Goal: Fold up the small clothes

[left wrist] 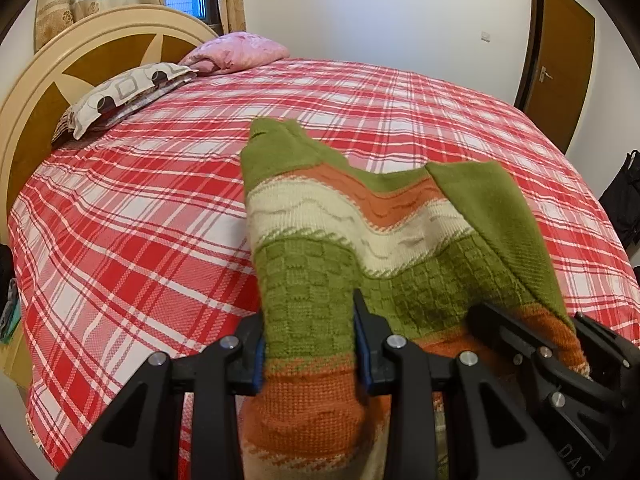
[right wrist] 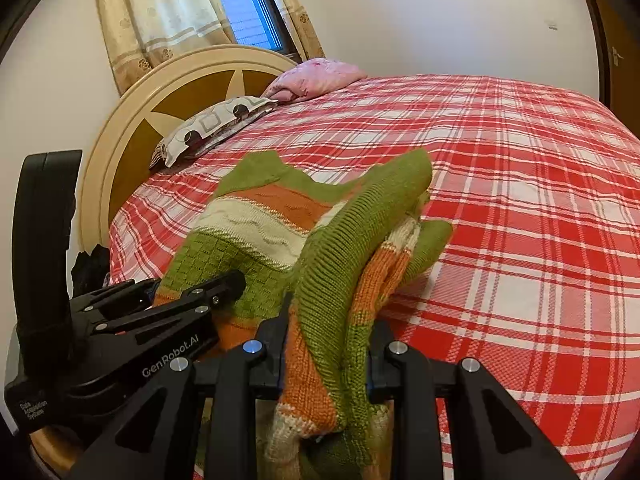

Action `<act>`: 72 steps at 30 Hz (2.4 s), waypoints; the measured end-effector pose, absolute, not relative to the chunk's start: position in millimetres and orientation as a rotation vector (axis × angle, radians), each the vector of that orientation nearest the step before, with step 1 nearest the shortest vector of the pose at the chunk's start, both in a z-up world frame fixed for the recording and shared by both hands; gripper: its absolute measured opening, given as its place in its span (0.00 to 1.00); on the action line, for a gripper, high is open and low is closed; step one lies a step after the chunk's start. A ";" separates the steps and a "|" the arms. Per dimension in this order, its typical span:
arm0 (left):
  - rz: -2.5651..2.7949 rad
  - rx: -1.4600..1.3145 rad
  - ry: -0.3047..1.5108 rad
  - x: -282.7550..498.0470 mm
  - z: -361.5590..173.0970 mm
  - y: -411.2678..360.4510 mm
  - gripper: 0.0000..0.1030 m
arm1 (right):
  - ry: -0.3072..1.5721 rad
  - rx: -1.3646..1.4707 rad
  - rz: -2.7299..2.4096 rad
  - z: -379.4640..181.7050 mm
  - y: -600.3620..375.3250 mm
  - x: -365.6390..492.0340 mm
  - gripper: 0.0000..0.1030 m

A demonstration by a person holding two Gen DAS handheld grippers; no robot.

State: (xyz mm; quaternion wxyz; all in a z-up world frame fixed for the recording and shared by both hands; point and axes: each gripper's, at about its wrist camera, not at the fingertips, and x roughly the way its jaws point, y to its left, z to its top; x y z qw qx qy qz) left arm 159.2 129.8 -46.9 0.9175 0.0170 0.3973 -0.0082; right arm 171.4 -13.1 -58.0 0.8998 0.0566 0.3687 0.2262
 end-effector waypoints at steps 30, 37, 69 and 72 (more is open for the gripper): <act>0.042 0.068 0.783 187.0 -52.3 130.3 0.34 | 0.742 0.121 0.440 -81.6 -8.8 208.5 0.26; 0.059 0.045 0.842 201.2 -79.0 141.9 0.47 | 0.814 0.142 0.405 -110.0 -17.8 223.1 0.26; 0.166 0.110 0.832 163.6 -68.9 153.3 0.87 | 0.890 0.244 0.357 -100.8 -48.8 192.1 0.48; 0.165 0.112 0.822 150.6 -65.5 148.5 0.87 | 0.856 0.217 0.310 -90.9 -54.2 173.7 0.52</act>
